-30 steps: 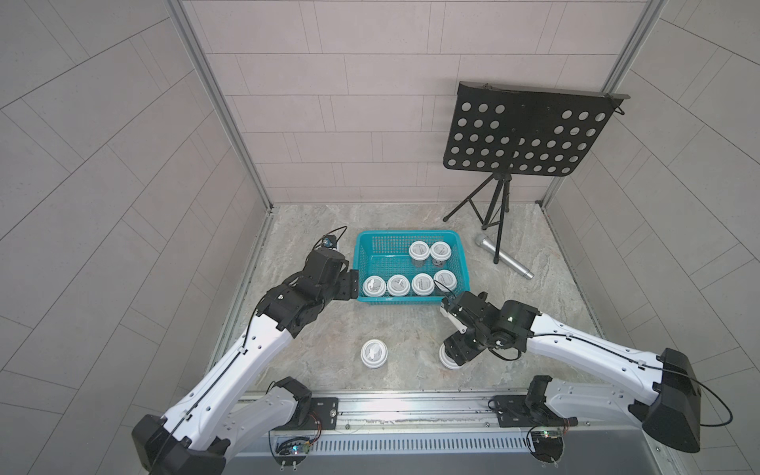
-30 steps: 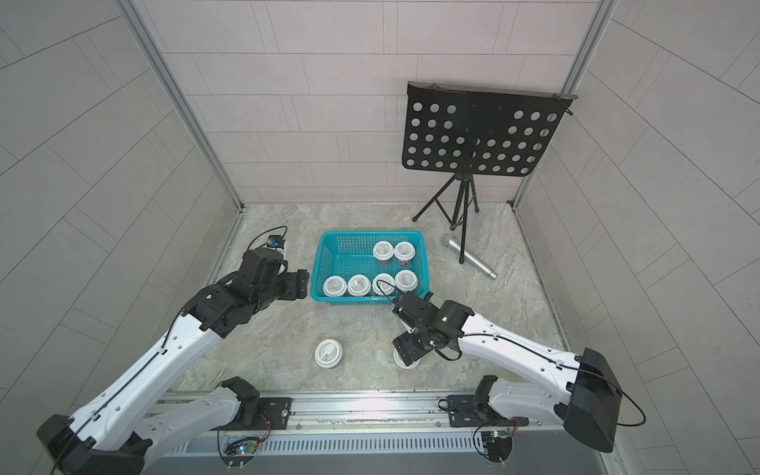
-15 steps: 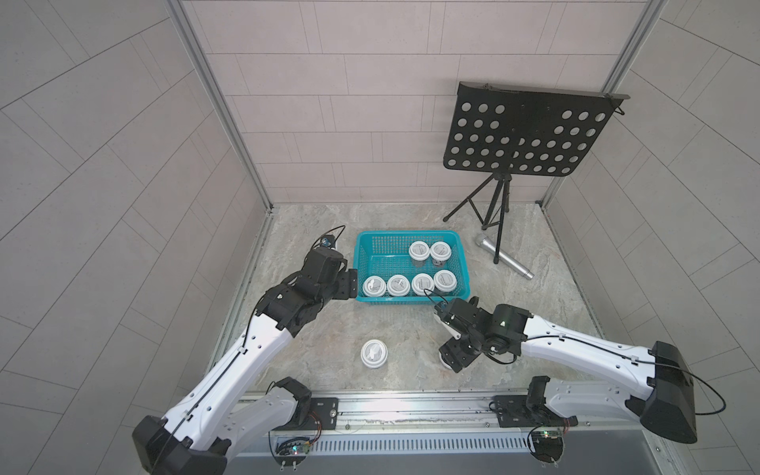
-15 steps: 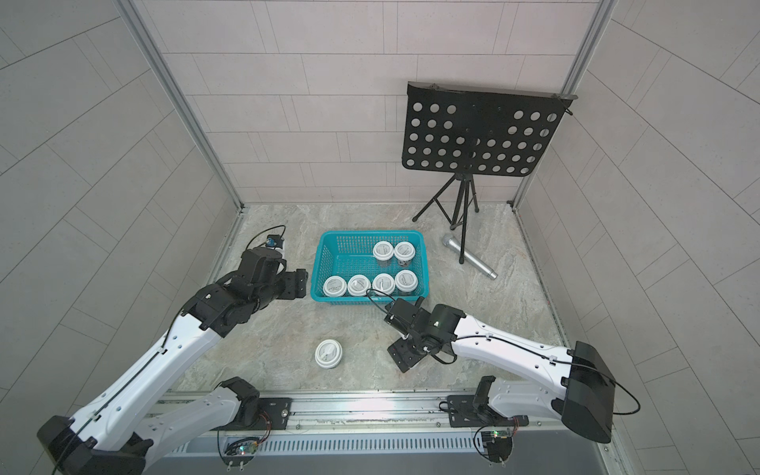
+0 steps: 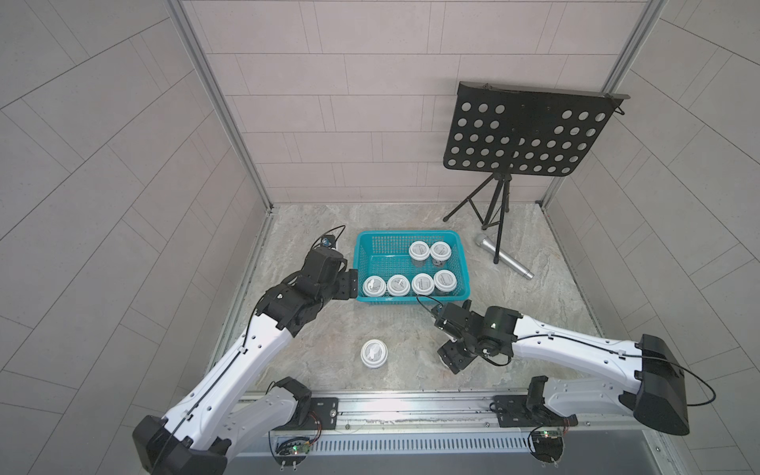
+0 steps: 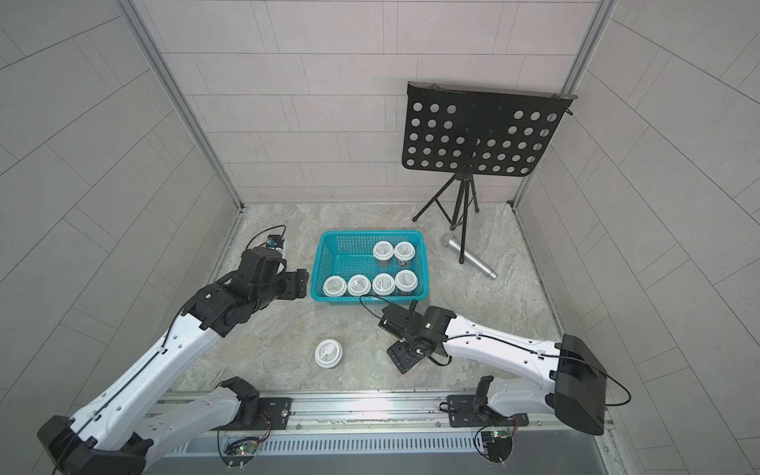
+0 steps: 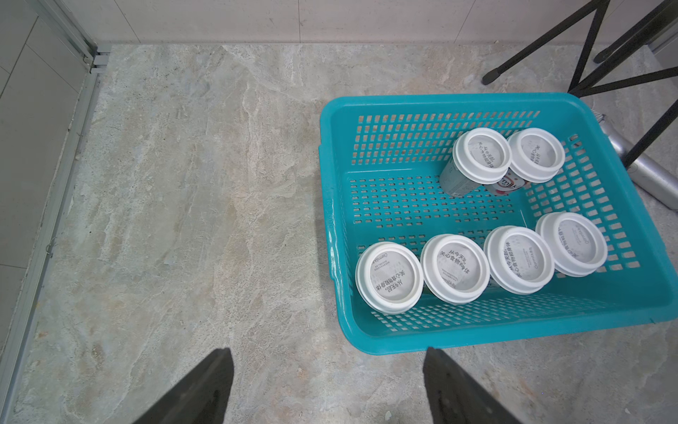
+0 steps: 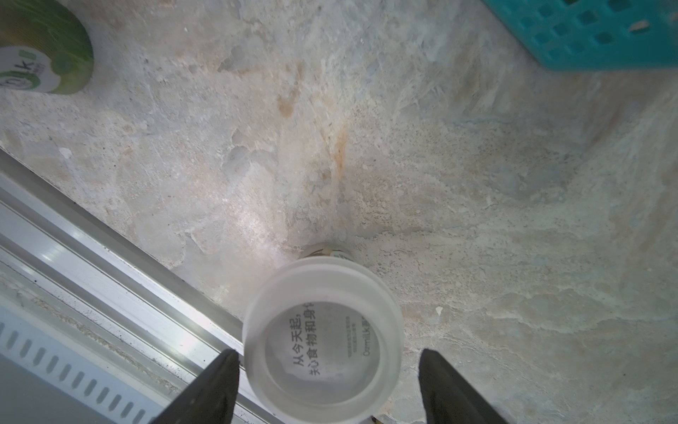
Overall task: Put the yogurt in the basket
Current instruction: Pick up the yogurt from the center of the board.
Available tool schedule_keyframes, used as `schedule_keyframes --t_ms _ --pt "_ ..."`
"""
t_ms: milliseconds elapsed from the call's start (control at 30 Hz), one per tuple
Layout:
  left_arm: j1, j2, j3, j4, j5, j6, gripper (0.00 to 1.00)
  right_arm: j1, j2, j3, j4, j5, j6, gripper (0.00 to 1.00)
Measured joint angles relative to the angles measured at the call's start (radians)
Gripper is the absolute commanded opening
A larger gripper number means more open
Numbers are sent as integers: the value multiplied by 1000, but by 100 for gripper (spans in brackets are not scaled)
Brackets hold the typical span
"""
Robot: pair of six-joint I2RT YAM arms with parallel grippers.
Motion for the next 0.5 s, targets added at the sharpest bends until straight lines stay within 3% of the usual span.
schedule_keyframes --t_ms 233,500 --pt "0 0 0 0 0 1 88 2 18 0 6 1 6 69" --pt "0 0 0 0 0 4 88 2 21 1 6 2 9 70"
